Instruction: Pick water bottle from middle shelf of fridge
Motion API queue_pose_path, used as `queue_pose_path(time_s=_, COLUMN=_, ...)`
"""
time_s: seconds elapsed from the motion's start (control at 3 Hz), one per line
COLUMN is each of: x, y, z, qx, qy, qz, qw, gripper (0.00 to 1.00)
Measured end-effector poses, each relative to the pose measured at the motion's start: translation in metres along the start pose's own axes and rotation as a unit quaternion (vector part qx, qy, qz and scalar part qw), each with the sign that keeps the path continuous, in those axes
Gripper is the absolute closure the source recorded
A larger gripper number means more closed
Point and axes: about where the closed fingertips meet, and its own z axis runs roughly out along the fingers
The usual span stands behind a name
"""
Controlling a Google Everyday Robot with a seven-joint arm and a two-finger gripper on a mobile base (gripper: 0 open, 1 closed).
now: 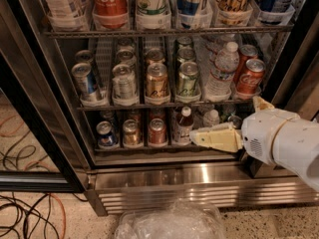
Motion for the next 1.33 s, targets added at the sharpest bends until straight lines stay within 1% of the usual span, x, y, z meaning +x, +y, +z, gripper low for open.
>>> queue_pose_path(time_s=0.33, x=0.000, y=0.000, z=0.000, qx=0.000, qy=0.000, qz=0.000, qw=1.0000, gripper=0.00)
queue_pose_path(time_s=0.67, x=-0.002, y=0.001, z=0.005, qx=0.012, qy=-0.015, qz=0.008, qw=0.9998, gripper=0.00)
queue_pose_path(time_s=1.0, x=-0.005, y=-0.007, z=0.014, qx=0.041, qy=-0.044, qz=0.026, qw=0.9979, gripper=0.00)
queue_pose_path(time_s=1.33, x=0.006, y=-0.042, z=0.014, qx=0.097, qy=-0.072, qz=0.043, qw=0.9918, gripper=0.00)
